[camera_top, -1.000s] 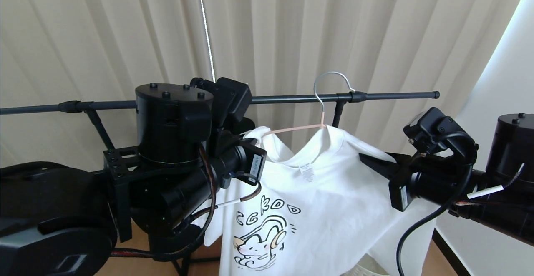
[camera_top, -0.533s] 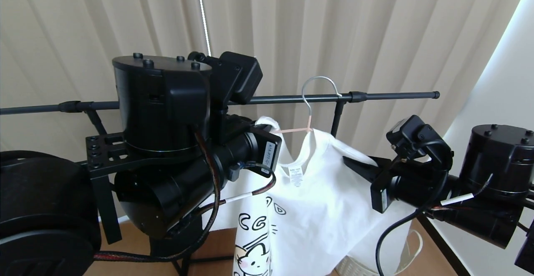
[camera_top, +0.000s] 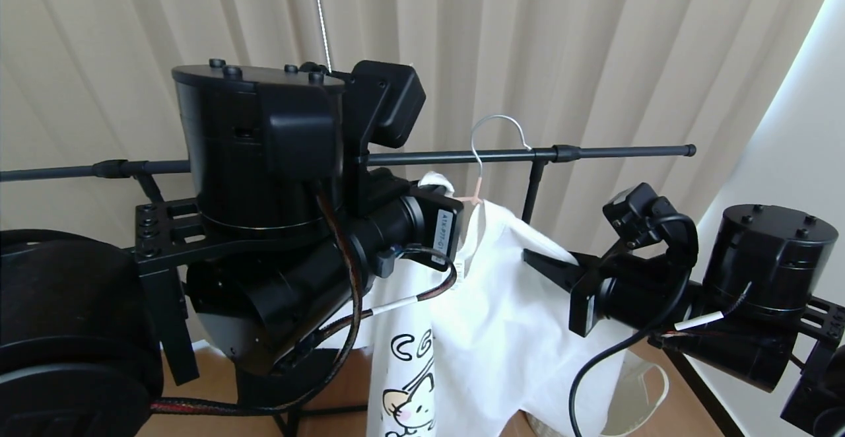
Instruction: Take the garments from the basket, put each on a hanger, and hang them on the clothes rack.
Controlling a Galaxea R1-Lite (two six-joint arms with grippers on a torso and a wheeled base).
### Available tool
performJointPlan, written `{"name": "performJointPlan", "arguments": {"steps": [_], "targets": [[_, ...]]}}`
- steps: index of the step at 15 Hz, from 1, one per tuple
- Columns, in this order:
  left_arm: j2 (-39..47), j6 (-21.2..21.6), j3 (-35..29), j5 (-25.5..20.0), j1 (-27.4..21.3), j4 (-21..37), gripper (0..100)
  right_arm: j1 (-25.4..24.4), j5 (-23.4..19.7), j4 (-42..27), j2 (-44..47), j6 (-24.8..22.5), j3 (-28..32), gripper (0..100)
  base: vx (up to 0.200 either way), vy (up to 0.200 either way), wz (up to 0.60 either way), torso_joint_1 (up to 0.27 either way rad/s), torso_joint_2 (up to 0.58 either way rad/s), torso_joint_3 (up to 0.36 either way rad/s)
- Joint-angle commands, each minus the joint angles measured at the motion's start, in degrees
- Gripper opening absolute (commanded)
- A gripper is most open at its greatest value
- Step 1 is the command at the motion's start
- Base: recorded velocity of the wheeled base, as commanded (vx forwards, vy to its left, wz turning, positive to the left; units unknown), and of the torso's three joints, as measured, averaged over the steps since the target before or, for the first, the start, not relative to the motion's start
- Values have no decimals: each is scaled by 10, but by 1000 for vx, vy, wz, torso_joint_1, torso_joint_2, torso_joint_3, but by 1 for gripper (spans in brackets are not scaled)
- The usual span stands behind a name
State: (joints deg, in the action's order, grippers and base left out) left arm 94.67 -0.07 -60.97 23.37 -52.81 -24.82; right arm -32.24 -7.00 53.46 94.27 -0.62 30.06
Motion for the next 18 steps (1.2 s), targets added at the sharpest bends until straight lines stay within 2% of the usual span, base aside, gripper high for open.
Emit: {"name": "performJointPlan", "arguments": {"steps": [1, 4, 5, 8, 11, 18], "targets": [[20, -17, -22, 0, -9, 1, 0, 0, -1, 8, 12, 15, 3, 0, 0, 0, 0, 0, 0, 0], [28, -25, -32, 0, -12, 0, 0, 0, -2, 60, 33, 29, 0, 0, 0, 0, 0, 0, 0, 0], [27, -39, -42, 0, -16, 0, 0, 0, -2, 84, 49, 33, -2, 0, 0, 0, 0, 0, 0, 0], [28, -48, -42, 0, -18, 1, 0, 0, -2, 109, 60, 35, -2, 0, 0, 0, 0, 0, 0, 0], [29, -48, -25, 0, -17, 12, 0, 3, -15, 126, 52, 72, -2, 0, 0, 0, 0, 0, 0, 0], [25, -46, 12, -5, -17, 7, 0, 12, -28, 137, 47, 76, -3, 0, 0, 0, 0, 0, 0, 0]]}}
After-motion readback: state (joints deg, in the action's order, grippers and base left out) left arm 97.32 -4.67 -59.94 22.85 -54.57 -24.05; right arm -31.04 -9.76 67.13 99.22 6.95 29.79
